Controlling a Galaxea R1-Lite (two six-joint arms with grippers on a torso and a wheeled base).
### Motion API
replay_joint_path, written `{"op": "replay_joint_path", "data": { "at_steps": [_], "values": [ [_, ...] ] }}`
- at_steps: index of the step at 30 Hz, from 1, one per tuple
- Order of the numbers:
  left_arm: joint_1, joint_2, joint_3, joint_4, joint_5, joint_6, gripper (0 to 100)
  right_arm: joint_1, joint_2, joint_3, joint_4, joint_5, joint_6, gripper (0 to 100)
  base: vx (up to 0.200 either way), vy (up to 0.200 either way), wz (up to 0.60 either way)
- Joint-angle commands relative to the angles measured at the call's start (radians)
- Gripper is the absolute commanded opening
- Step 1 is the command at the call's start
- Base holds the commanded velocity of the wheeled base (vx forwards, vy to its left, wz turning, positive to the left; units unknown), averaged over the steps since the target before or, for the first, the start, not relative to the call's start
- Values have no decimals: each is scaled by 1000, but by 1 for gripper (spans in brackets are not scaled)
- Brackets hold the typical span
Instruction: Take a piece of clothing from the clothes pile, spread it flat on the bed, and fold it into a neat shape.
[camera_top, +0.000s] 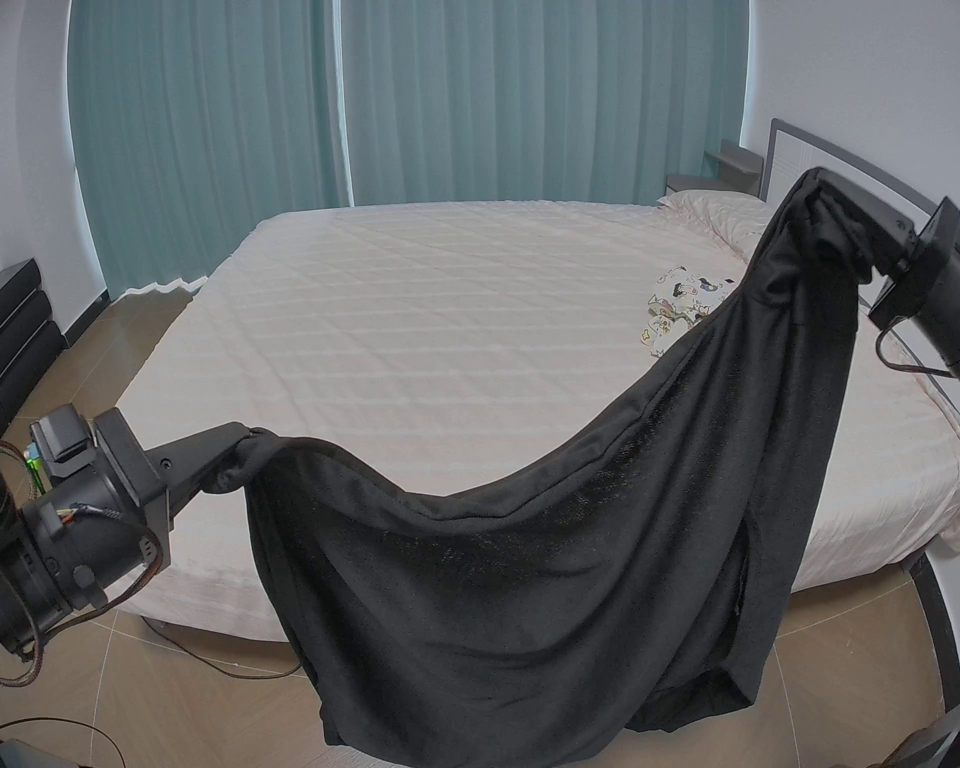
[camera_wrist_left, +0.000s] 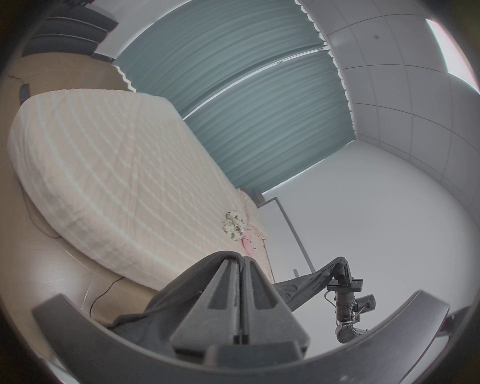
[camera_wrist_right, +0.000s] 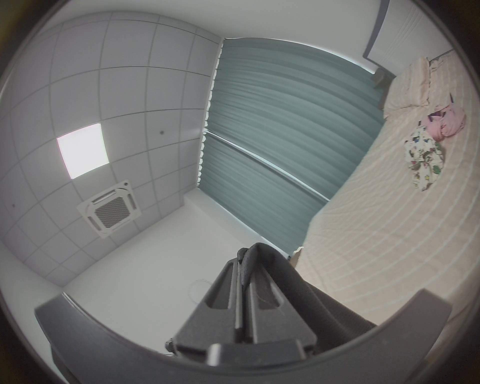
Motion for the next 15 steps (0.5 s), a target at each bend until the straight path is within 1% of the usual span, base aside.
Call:
{"op": "replay_joint_path", "data": {
  "at_steps": [1,8,14,15],
  "values": [
    [44,113,-11,0,-5,-24,0,-47,136,-8,4,7,-27,0,0,0,0],
    [55,167,-29,-56,-31,-24,0,-54,153,-19,-2,30,-35,0,200,0,0],
    [61,195,-69,-56,-31,-21,0,-73,167,-38,-2,44,-35,0,200,0,0],
    [78,204,-92,-54,-32,-19,0,-85,178,-50,-2,45,-35,0,200,0,0]
  ]
}}
